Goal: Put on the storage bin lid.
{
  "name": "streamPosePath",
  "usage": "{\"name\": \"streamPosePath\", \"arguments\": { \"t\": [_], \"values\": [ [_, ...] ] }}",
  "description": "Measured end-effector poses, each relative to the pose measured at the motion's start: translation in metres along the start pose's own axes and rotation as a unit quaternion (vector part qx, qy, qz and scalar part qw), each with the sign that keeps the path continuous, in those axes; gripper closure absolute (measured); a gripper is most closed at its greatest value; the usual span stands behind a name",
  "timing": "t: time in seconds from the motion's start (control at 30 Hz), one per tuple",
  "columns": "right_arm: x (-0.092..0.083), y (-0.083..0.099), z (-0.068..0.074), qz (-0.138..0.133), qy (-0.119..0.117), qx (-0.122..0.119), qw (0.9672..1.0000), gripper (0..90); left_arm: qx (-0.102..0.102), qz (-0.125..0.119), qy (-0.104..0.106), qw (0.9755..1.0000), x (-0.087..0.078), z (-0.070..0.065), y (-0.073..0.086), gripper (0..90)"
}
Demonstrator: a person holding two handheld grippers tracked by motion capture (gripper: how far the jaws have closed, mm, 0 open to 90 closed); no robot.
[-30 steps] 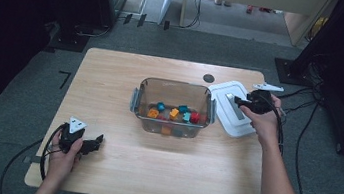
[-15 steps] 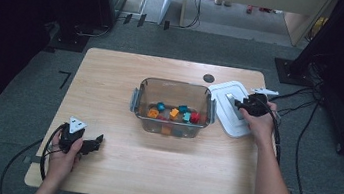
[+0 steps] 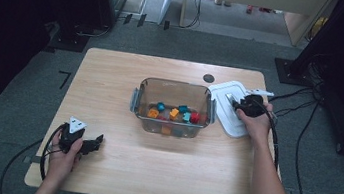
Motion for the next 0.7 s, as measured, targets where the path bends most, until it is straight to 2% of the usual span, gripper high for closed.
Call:
{"name": "streamPosePath", "arguments": {
  "t": [0.13, 0.3, 0.43, 0.5, 0.53, 0.7],
  "values": [
    [0.003, 0.006, 0.003, 0.011, 0.005, -0.019, 0.9998, 58.1, 0.000, 0.000, 0.000, 1.0000, 0.000, 0.000, 0.000, 12.8],
    [0.003, 0.008, 0.002, 0.000, -0.001, 0.005, 1.0000, 58.2, 0.000, 0.000, 0.000, 1.0000, 0.000, 0.000, 0.000, 12.8],
    [0.002, 0.011, 0.003, -0.016, 0.011, 0.001, 0.9998, 57.5, 0.000, 0.000, 0.000, 1.0000, 0.000, 0.000, 0.000, 12.8],
    [0.001, 0.012, 0.003, -0.017, 0.018, 0.001, 0.9997, 60.9, 0.000, 0.000, 0.000, 1.0000, 0.000, 0.000, 0.000, 12.8],
    [0.001, 0.012, 0.003, -0.016, 0.014, 0.005, 0.9998, 66.4, 0.000, 0.000, 0.000, 1.0000, 0.000, 0.000, 0.000, 12.8],
    [0.000, 0.012, 0.004, -0.016, 0.008, 0.003, 0.9998, 67.8, 0.000, 0.000, 0.000, 1.0000, 0.000, 0.000, 0.000, 12.8]
  ]
}}
Point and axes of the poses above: each handheld gripper's, and its own axes: x roughly forward along the jaws, y roughly out of its underside, z roughly to its left, the point moved 10 cm from there along x, roughly forward along the jaws, and after that the axes turned 15 degrees about y, right-handed, at the moved point
